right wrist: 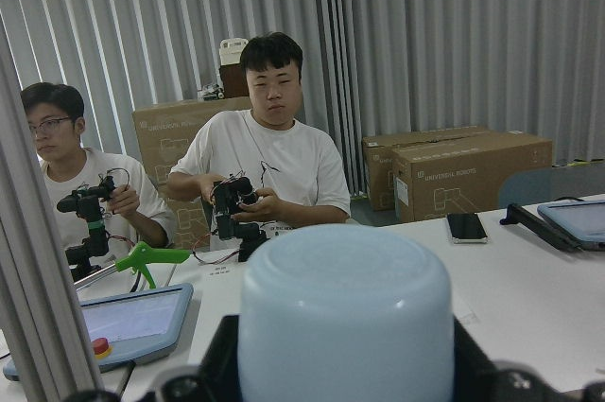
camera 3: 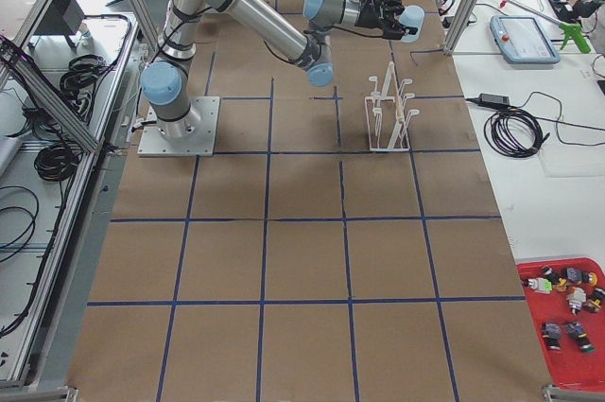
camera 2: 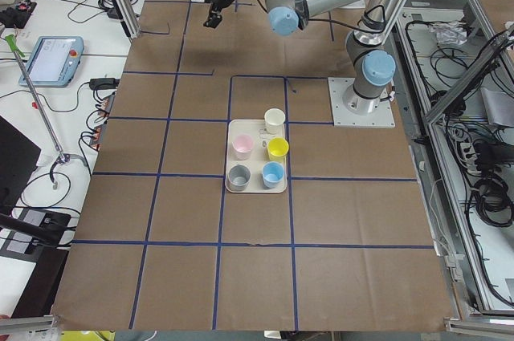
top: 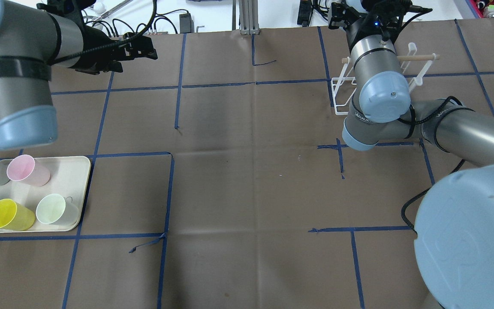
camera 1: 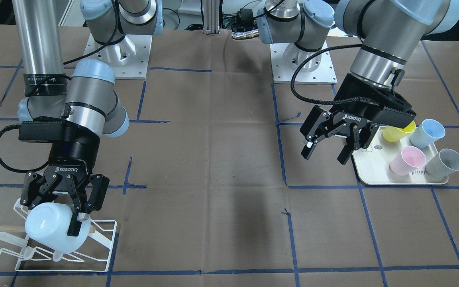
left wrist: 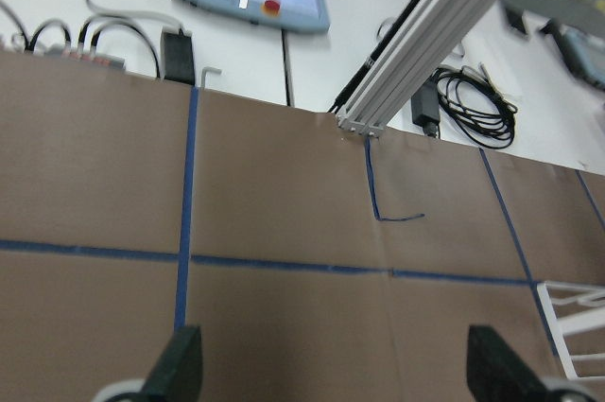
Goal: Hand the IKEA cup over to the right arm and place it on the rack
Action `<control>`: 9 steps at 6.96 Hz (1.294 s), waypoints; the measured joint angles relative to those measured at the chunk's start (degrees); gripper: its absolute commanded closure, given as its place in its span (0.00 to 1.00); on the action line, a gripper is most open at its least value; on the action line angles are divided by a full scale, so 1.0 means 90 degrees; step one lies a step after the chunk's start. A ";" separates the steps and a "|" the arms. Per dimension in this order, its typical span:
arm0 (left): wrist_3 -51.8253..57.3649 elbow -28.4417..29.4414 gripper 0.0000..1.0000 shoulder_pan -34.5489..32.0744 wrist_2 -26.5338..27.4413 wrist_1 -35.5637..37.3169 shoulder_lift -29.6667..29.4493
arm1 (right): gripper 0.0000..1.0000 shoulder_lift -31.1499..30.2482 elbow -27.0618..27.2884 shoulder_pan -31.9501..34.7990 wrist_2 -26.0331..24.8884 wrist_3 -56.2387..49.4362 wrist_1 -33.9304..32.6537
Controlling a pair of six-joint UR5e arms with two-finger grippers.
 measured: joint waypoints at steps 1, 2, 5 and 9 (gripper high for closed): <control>-0.0066 0.0640 0.01 -0.0111 0.0400 -0.1438 -0.0039 | 0.81 0.0241 -0.0051 -0.0038 -0.0057 -0.0106 -0.0264; -0.0089 0.1086 0.01 -0.0162 0.0741 -0.2511 -0.0098 | 0.81 0.0411 -0.0066 -0.0161 -0.0062 -0.0172 -0.0399; -0.0060 0.1390 0.00 -0.0440 0.1721 -0.3697 -0.0230 | 0.81 0.0715 -0.0024 -0.0502 -0.0063 -0.0260 -0.0470; 0.0105 0.1282 0.00 -0.0637 0.2022 -0.3651 -0.0140 | 0.80 0.0993 0.0023 -0.0517 -0.0080 -0.0315 -0.0472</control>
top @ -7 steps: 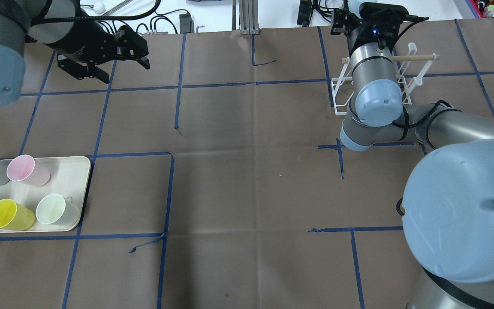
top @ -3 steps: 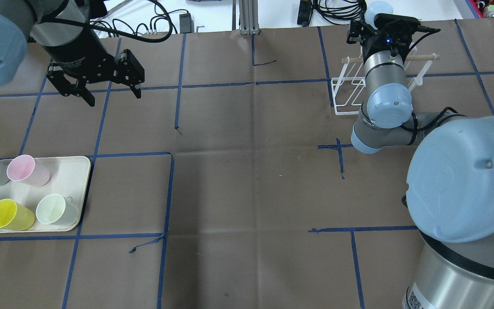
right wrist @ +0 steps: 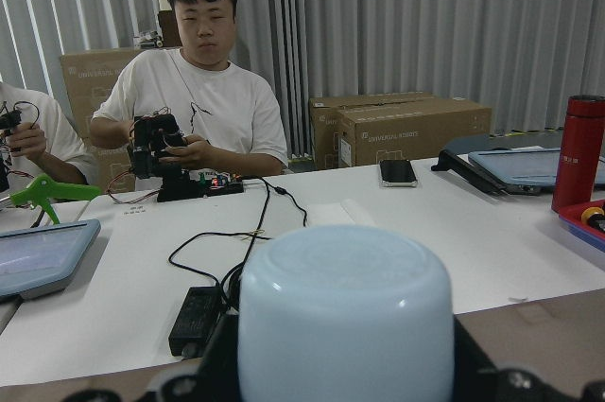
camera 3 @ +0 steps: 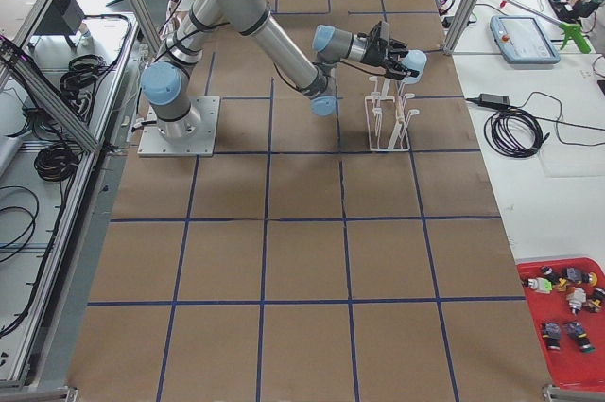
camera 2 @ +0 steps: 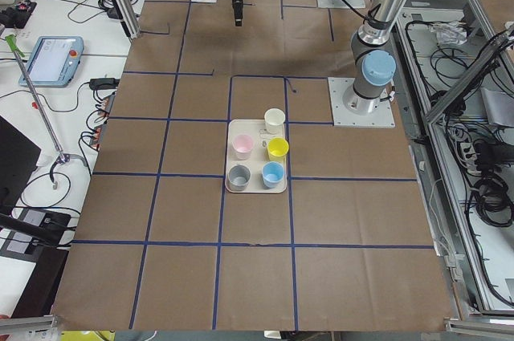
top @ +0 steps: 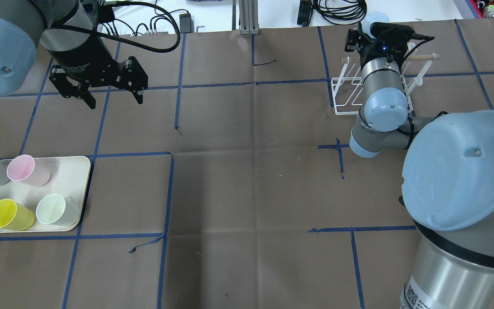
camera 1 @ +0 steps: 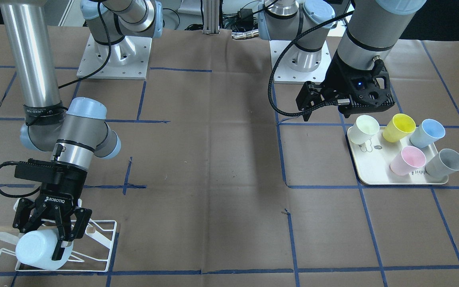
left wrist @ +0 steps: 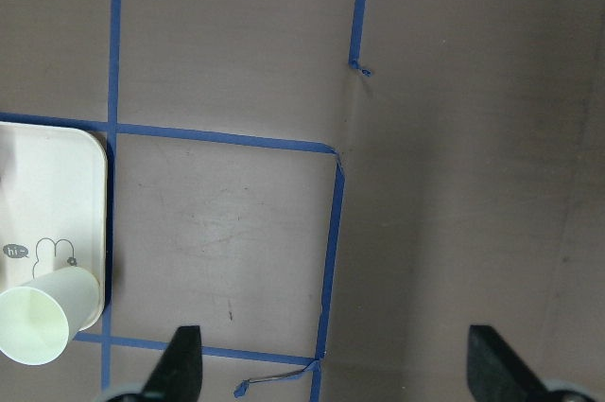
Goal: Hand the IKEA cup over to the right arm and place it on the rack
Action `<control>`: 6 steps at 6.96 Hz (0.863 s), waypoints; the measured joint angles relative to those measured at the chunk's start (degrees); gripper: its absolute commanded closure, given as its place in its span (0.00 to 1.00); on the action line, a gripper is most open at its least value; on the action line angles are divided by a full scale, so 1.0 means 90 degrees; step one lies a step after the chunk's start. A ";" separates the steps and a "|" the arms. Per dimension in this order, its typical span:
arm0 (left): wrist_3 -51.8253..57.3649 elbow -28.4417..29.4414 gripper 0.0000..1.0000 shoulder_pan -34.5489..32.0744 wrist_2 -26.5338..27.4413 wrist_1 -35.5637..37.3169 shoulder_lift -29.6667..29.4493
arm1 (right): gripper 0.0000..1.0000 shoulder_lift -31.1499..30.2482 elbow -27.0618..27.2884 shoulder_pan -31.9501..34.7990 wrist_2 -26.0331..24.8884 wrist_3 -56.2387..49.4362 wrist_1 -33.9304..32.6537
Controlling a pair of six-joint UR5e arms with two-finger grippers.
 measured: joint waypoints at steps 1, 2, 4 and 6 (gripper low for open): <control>0.0043 0.0001 0.00 0.0019 -0.0013 0.0022 0.0017 | 0.79 0.0047 0.0023 0.0004 -0.0001 -0.0009 -0.0001; 0.0123 -0.0015 0.00 0.0044 -0.0016 0.0031 0.0030 | 0.78 0.0093 0.0052 0.0006 0.0002 -0.0013 0.0001; 0.0292 -0.0059 0.00 0.0070 -0.0012 0.0033 0.0050 | 0.76 0.0134 0.0048 0.0007 0.0011 -0.0015 0.0017; 0.0333 -0.0080 0.00 0.0157 -0.0013 0.0012 0.0077 | 0.75 0.0109 -0.0020 0.0000 0.0016 -0.0018 0.0045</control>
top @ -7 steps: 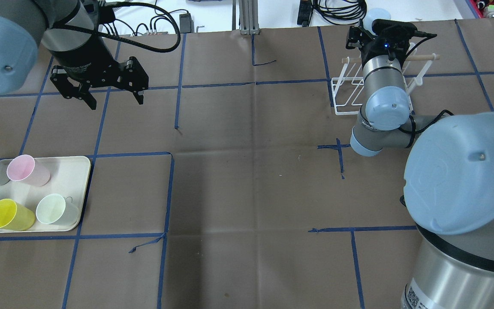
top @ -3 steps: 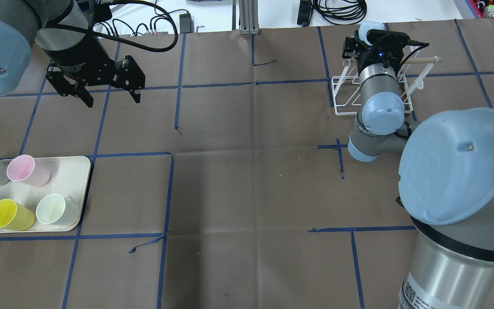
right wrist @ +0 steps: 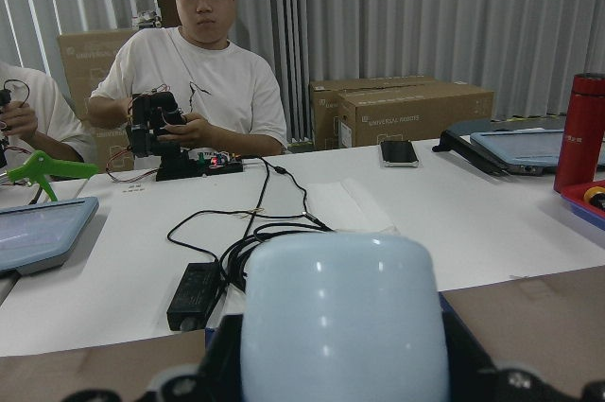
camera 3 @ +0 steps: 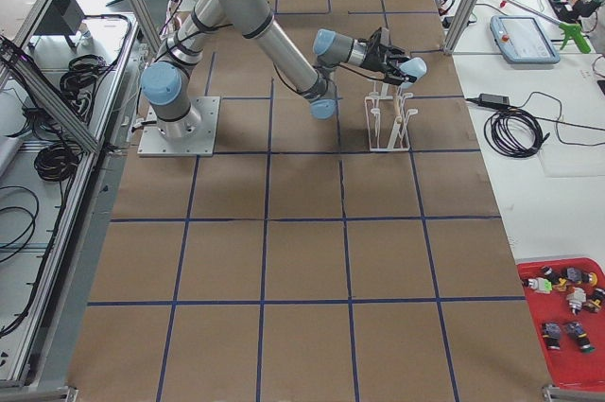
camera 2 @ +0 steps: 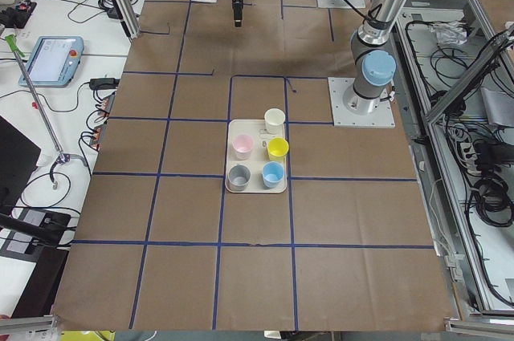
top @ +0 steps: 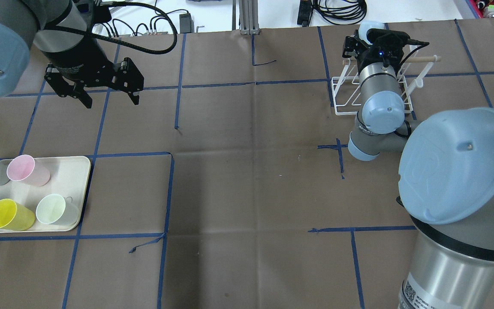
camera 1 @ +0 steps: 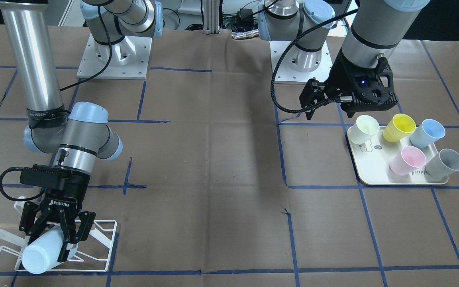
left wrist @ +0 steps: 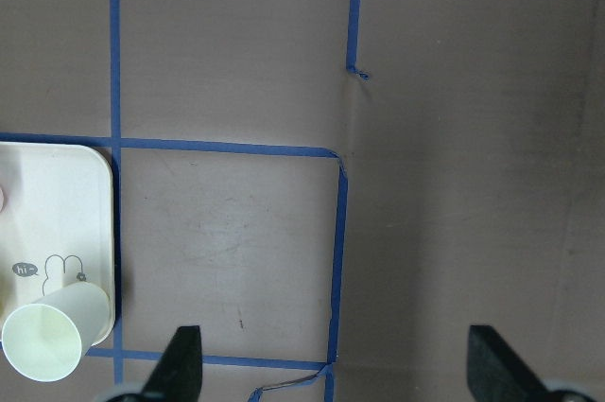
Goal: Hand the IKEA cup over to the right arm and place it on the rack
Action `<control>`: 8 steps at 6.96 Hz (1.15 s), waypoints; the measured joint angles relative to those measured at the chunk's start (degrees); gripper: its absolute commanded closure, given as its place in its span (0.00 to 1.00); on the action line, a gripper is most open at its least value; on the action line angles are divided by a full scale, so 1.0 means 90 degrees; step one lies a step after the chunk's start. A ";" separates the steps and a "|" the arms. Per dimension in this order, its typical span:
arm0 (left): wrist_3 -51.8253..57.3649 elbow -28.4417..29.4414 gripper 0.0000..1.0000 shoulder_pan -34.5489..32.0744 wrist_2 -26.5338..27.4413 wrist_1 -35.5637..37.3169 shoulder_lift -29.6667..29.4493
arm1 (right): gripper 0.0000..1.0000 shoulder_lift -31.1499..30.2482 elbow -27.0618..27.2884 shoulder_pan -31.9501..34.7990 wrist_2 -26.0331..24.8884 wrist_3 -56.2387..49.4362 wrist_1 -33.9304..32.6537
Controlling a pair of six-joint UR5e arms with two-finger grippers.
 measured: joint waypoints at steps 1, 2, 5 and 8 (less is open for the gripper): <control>0.0143 -0.0042 0.00 0.0187 -0.0002 -0.0032 0.0015 | 0.75 -0.0011 -0.0071 -0.0001 0.0004 -0.0004 0.0016; 0.0435 -0.0151 0.01 0.0434 0.0000 -0.0047 0.0045 | 0.75 0.0008 -0.0137 -0.0001 0.0002 -0.0006 0.0031; 0.1462 -0.0968 0.01 0.1427 0.0008 0.0032 0.0423 | 0.75 0.0177 -0.0263 -0.0009 -0.0020 -0.0001 0.0060; 0.2167 -0.1827 0.01 0.2122 0.0004 0.0066 0.0973 | 0.13 0.0297 -0.0271 -0.0011 -0.0022 -0.0007 0.0053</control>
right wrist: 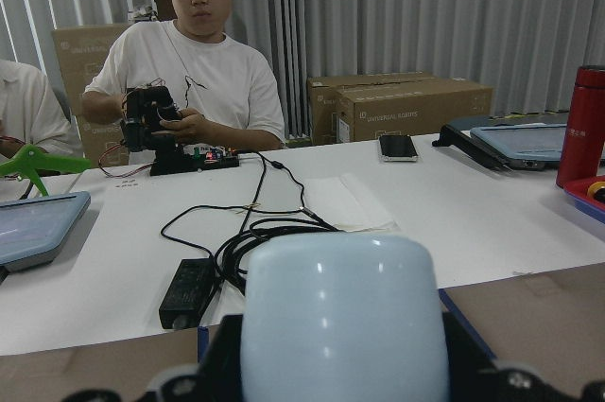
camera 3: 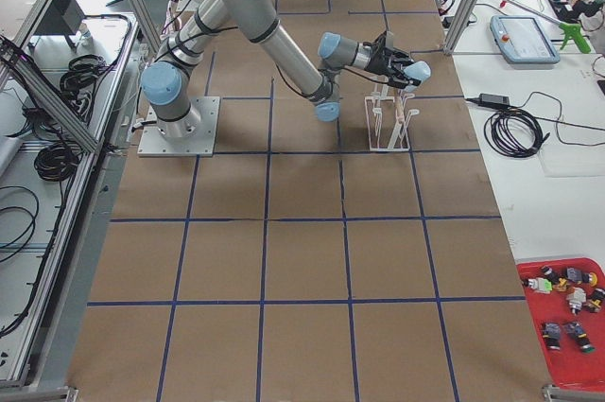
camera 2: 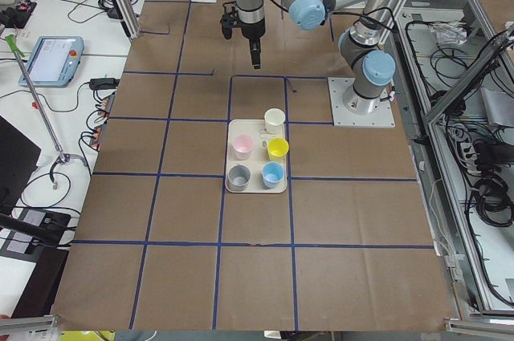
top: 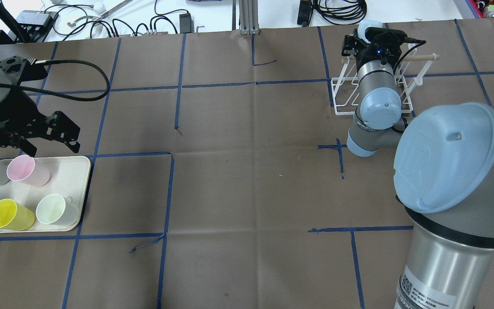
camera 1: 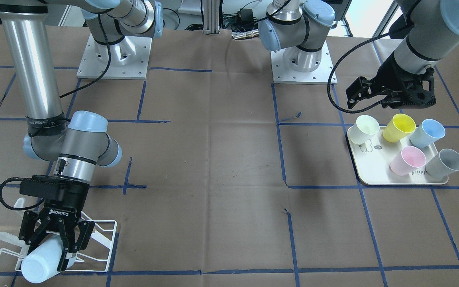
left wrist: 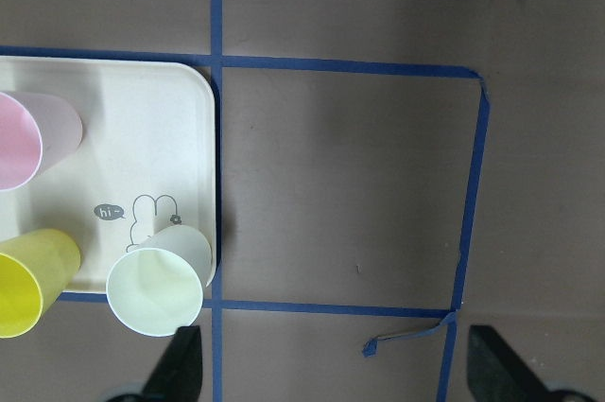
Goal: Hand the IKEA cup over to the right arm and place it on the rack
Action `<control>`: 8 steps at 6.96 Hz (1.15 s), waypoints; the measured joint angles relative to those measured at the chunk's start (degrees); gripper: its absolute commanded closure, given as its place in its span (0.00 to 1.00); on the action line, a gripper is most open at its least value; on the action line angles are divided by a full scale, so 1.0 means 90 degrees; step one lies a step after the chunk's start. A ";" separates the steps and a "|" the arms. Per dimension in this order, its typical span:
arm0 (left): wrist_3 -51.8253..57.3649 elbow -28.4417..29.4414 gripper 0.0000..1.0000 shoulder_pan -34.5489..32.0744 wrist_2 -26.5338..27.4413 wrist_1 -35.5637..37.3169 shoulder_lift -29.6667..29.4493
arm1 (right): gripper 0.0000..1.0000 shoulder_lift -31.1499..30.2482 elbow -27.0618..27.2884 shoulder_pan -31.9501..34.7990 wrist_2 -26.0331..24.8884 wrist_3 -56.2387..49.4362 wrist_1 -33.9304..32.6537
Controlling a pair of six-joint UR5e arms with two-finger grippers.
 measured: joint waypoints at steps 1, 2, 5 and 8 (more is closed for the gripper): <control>0.0277 -0.0432 0.01 0.0267 0.0001 0.0117 0.0289 | 0.01 -0.0002 0.0000 0.0002 0.0000 0.0002 0.0002; 0.0655 -0.0828 0.01 0.0577 0.0005 0.0295 0.0509 | 0.01 -0.0007 0.0000 0.0006 0.0008 0.0009 0.0006; 0.1376 -0.1297 0.01 0.1166 -0.0005 0.0813 0.0531 | 0.01 -0.0078 -0.0012 0.0010 0.0056 0.0017 0.0323; 0.1571 -0.1465 0.01 0.1211 0.0008 0.1323 -0.0142 | 0.01 -0.0455 -0.0041 0.0010 0.0073 0.0023 0.1084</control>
